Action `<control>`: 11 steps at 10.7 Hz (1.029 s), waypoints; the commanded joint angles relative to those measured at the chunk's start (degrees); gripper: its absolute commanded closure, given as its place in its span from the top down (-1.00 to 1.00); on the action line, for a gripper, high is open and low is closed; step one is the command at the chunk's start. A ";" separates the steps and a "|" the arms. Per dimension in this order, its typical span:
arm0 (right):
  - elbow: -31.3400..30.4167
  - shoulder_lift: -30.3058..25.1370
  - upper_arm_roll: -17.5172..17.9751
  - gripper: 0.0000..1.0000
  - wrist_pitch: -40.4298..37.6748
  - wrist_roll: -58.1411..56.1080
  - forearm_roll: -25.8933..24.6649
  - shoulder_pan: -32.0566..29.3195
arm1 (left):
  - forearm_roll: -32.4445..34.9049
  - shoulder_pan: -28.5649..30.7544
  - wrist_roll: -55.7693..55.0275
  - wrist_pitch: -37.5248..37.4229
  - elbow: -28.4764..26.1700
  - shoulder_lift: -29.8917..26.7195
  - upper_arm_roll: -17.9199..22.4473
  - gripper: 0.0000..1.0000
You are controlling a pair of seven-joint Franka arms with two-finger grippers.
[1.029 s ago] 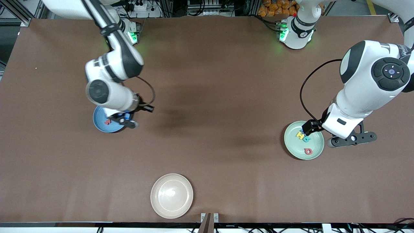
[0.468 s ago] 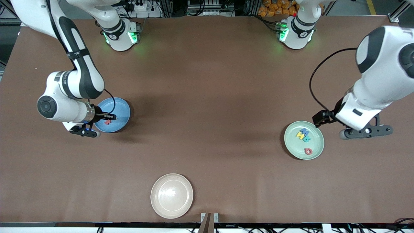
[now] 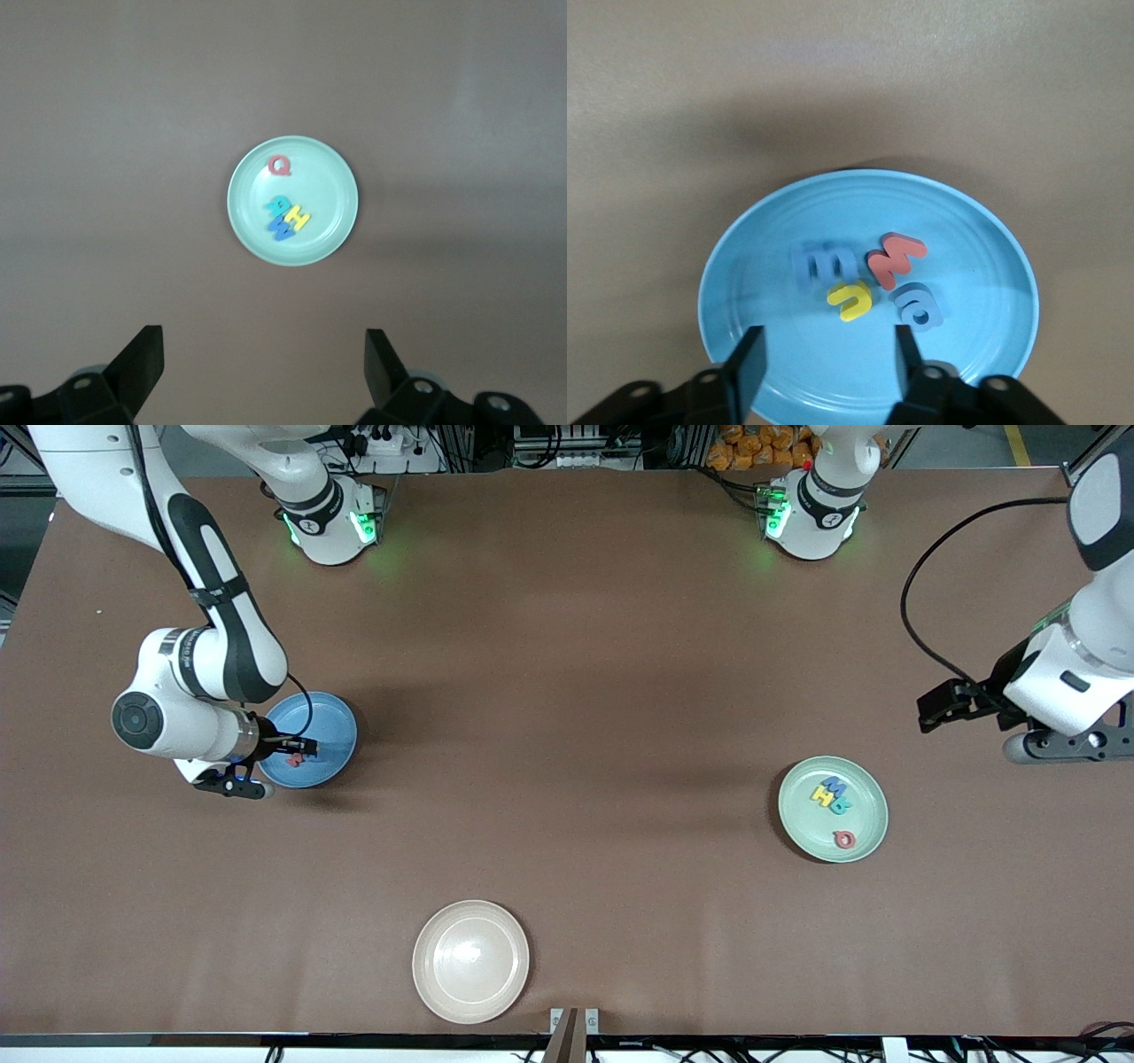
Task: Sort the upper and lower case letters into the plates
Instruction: 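Drop the m into the blue plate while the left gripper retracts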
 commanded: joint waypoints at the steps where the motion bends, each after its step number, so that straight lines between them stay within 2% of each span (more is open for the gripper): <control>1: 6.63 -2.83 -1.28 1.00 -10.20 -0.64 -0.30 0.64 | -3.12 -4.34 2.99 -3.17 -0.71 -2.99 6.02 1.00; 3: 16.54 -4.16 -1.28 1.00 -23.19 -0.29 -3.10 0.46 | -3.40 -7.51 3.00 -4.32 -0.97 -4.31 8.77 1.00; 6: 30.25 -7.16 -1.37 1.00 -39.81 -0.37 -2.15 0.64 | -3.40 -8.22 2.82 -4.76 -1.23 -5.72 8.95 1.00; 7: 33.79 -7.42 -1.37 1.00 -42.83 -0.02 -1.80 0.73 | -3.31 -8.22 2.91 -4.85 -1.15 -5.81 8.95 1.00; 9: 34.79 -10.39 -1.02 1.00 -40.68 -0.02 -3.37 0.99 | -3.40 -8.48 3.09 -4.76 -1.15 -5.99 8.86 1.00; 11: 34.70 -13.47 -1.02 1.00 -34.37 -0.02 -8.27 3.88 | -3.40 -9.10 3.17 -3.98 -1.76 -5.99 8.95 1.00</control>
